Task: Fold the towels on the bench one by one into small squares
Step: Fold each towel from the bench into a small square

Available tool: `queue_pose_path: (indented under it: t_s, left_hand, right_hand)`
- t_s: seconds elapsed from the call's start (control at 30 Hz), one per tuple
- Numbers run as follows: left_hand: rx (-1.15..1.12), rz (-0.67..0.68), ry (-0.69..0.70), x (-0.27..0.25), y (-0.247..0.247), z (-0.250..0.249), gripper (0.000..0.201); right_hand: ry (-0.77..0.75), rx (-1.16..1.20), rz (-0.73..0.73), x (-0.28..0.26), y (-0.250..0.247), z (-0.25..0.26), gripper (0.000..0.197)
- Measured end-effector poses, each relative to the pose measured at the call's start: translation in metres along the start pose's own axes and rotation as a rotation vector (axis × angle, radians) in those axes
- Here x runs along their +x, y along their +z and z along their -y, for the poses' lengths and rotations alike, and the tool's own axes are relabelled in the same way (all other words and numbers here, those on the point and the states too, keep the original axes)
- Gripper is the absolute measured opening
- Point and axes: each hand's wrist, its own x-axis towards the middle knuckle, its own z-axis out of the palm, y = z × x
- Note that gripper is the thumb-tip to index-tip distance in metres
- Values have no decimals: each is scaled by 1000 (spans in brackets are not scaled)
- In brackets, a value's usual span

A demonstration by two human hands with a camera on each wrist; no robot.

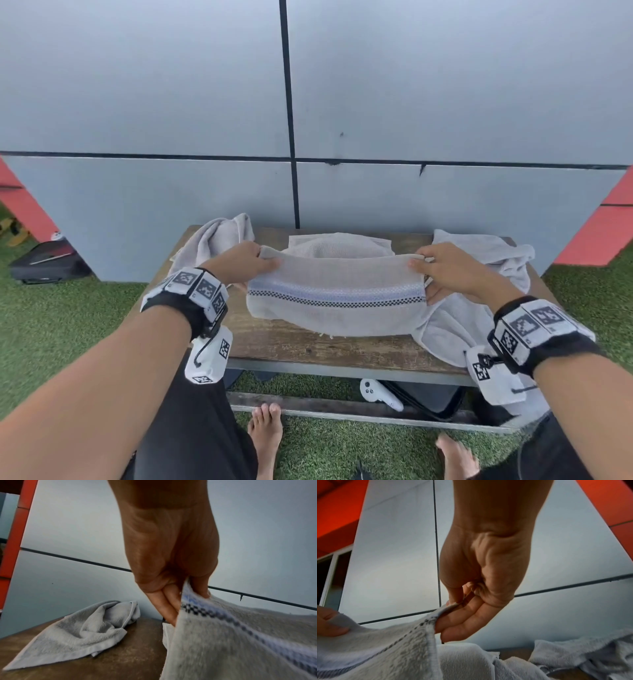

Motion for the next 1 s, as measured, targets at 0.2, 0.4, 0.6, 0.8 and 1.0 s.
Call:
queue_pose_path:
  t_s: [0.2, 0.4, 0.6, 0.8, 1.0]
  left_hand:
    - [-91, -267, 66, 55, -3, -7, 48]
    - [-180, -424, 96, 149, -2, -11, 31]
    - [-87, -443, -38, 247, 25, -3, 31]
    - [92, -281, 59, 281, 64, 23, 9]
    - [148, -233, 148, 285, 65, 19, 10]
  right_hand:
    - [-31, -12, -181, 85, 0, -5, 20]
    - [-16, -94, -359, 189, -5, -14, 28]
    - [33, -385, -393, 260, 4, -47, 33]
    - [43, -521, -259, 285, 25, -76, 9]
    - [16, -590, -151, 292, 29, -75, 10]
